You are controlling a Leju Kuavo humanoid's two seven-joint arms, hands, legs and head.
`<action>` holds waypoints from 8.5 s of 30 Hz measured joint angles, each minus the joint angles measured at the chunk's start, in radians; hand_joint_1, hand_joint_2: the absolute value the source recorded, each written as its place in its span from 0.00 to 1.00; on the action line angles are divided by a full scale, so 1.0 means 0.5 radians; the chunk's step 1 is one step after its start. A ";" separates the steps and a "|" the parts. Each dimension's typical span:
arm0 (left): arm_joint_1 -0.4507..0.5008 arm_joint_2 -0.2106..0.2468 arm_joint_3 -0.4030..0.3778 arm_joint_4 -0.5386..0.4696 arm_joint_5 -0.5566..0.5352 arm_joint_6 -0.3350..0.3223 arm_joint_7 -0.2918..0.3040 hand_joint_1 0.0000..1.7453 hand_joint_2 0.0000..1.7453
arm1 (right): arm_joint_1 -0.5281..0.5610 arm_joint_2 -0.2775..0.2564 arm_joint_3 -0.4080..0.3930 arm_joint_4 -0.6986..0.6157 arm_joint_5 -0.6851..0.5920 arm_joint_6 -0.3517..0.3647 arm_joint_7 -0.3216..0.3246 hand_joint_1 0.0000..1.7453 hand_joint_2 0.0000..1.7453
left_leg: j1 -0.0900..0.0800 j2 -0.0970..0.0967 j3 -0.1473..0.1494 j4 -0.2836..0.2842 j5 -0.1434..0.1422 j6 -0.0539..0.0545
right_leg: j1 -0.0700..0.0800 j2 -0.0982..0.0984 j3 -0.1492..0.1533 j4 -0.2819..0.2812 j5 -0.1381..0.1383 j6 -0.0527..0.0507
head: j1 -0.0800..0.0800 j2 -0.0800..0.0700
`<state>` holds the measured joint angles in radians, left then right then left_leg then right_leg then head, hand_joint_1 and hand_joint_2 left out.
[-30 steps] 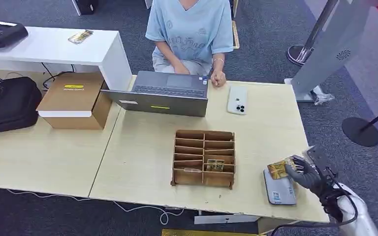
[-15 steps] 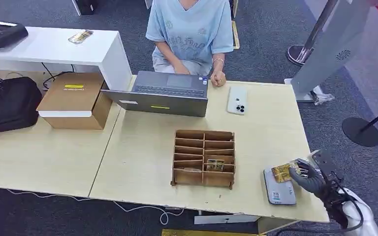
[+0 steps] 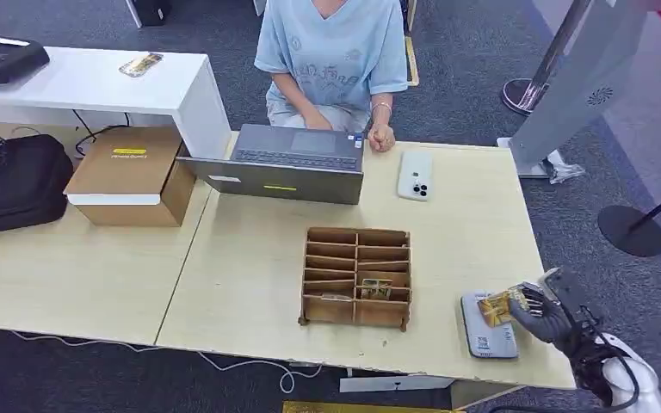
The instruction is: Pass the card to the sensor for recognition and then transmit it.
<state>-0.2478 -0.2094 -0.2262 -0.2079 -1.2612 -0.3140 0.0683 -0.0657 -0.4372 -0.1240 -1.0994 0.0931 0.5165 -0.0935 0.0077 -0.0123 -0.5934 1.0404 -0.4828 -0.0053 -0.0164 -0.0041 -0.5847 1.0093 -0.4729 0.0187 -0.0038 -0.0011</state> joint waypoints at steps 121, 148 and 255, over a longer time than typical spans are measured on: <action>-0.062 -0.028 -0.187 0.000 -0.147 -0.039 -0.102 0.00 0.00 | -0.423 0.489 0.451 -0.710 1.335 -1.825 -0.362 1.00 1.00 | 0.001 0.002 0.001 -0.001 0.002 -0.001 | 0.000 0.004 0.001 0.003 0.001 0.000 | 0.000 0.000; -0.107 -0.044 -0.234 0.000 -0.165 -0.076 -0.138 0.00 0.00 | -1.588 0.791 1.208 -0.039 2.593 -1.714 -0.001 1.00 1.00 | 0.002 0.003 0.001 -0.001 0.006 -0.005 | 0.001 0.006 0.001 0.006 0.002 -0.001 | 0.000 0.000; -0.091 -0.069 -0.348 0.000 -0.194 -0.052 -0.135 0.00 0.00 | -1.878 1.108 0.302 0.803 -0.684 -0.393 -0.134 0.00 1.00 | 0.002 0.001 0.003 0.000 0.006 -0.006 | 0.001 0.004 0.000 0.004 0.003 -0.002 | 0.001 0.000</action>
<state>-0.2933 -0.2441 -0.4002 -0.2079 -1.3581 -0.3399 0.0008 -1.0050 0.1167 0.0272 -0.6979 -0.2489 0.3201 -0.1602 0.0089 -0.0120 -0.5919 1.0405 -0.4796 -0.0084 -0.0158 -0.0022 -0.5848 1.0113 -0.4716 0.0176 -0.0034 -0.0011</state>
